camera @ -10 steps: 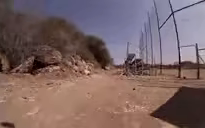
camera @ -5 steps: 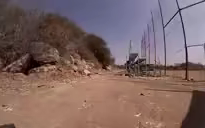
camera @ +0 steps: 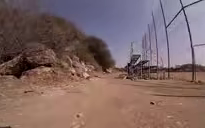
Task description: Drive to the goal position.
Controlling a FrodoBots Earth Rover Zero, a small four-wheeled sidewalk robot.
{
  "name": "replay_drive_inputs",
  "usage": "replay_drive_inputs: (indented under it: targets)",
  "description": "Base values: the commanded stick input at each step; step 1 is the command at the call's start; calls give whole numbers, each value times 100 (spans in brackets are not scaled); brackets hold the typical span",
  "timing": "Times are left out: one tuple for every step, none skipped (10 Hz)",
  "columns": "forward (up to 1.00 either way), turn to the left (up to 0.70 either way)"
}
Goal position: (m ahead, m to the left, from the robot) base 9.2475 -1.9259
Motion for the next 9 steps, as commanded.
replay_drive_inputs:
  targets:
    - [100,0]
    - [100,0]
    - [100,0]
    - [100,0]
    - [100,-4]
    - [100,-10]
    - [100,-29]
    - [100,-38]
    - [100,-40]
